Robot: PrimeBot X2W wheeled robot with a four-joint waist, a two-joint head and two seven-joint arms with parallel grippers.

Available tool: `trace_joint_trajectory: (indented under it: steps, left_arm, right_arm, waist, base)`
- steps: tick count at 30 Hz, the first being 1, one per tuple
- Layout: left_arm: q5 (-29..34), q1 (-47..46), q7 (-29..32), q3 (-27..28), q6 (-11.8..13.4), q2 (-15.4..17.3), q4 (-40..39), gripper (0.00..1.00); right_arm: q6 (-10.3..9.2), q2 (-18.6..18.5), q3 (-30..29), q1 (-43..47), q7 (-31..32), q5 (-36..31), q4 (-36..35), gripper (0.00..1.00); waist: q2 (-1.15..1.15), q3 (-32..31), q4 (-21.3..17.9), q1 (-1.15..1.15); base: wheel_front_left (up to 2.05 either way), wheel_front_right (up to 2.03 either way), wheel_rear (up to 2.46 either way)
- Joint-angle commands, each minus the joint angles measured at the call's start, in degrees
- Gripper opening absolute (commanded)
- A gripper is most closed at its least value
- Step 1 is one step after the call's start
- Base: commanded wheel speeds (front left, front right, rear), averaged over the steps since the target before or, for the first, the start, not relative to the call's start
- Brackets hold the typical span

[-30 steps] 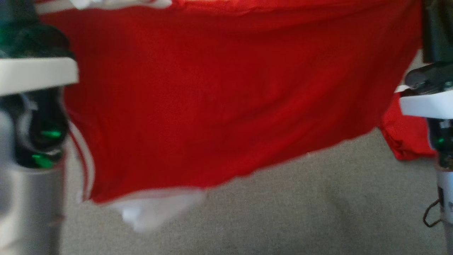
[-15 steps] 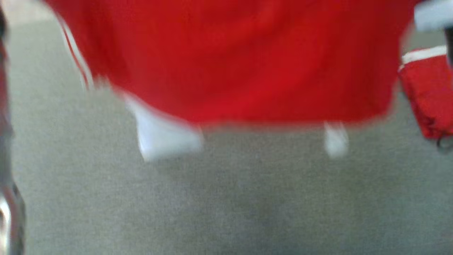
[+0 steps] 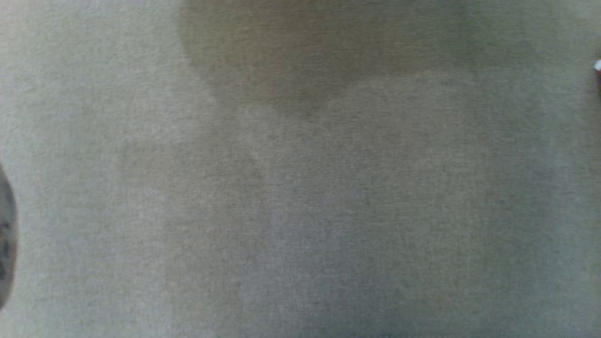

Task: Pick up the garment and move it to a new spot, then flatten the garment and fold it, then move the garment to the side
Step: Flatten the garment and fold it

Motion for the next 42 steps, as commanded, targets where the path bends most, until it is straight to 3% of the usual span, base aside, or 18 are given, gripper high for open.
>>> trace_joint_trajectory:
  steps: [1,8,15,23,32,37,42]
  left_arm:
    - [0.87,-0.65,-1.11,-0.54,-0.63,2.2,-0.17,0.0]
    - [1.85,8.37,-4.28,-6.97,-2.51,-0.12,5.89,0.0]
    - [2.39,22.99,-5.24,-18.18,-2.74,3.07,4.49,0.0]
    - [0.93,37.92,1.38,-27.23,-2.76,11.4,-1.09,0.0]
    - [-5.94,51.39,13.67,-32.04,-2.68,21.72,-18.7,0.0]
    - [-9.8,59.07,20.45,-31.92,0.0,27.76,-30.94,0.0]
    - [-12.78,65.83,24.43,-30.55,4.93,34.15,-43.95,0.0]
  right_arm:
    - [0.37,0.81,0.35,1.08,-0.65,0.01,0.53,0.0]
    - [0.37,-0.84,4.84,8.67,-1.15,2.1,9.89,0.0]
    - [0.37,-2.35,14.34,19.04,3.57,8.36,14.29,0.0]
    - [0.37,-7.91,27.49,27.93,14.28,20.36,8.15,0.0]
    - [0.37,-15.17,38.61,35.49,26.48,37.5,-4.12,0.0]
    - [0.37,-19.87,43.06,38.95,32.01,45.46,-11.27,0.0]
    - [0.37,-24.82,45.7,41.34,35.47,52.62,-19.79,0.0]
  waist:
    - [0.0,0.34,0.85,-0.01]
    - [0.0,-1.14,2.56,-0.01]
    - [0.0,-6.26,3.13,-0.01]
    - [0.0,-13.6,3.17,-0.01]
    - [0.0,-22.25,2.56,-0.01]
    - [0.0,-26.19,1.5,-0.01]
    - [0.0,-27.35,0.37,-0.01]
  base:
    - [0.0,0.0,0.0]
    - [0.0,0.0,0.0]
    - [0.0,0.0,0.0]
    - [0.0,0.0,0.0]
    - [0.0,0.0,0.0]
    - [0.0,0.0,0.0]
    - [0.0,0.0,0.0]
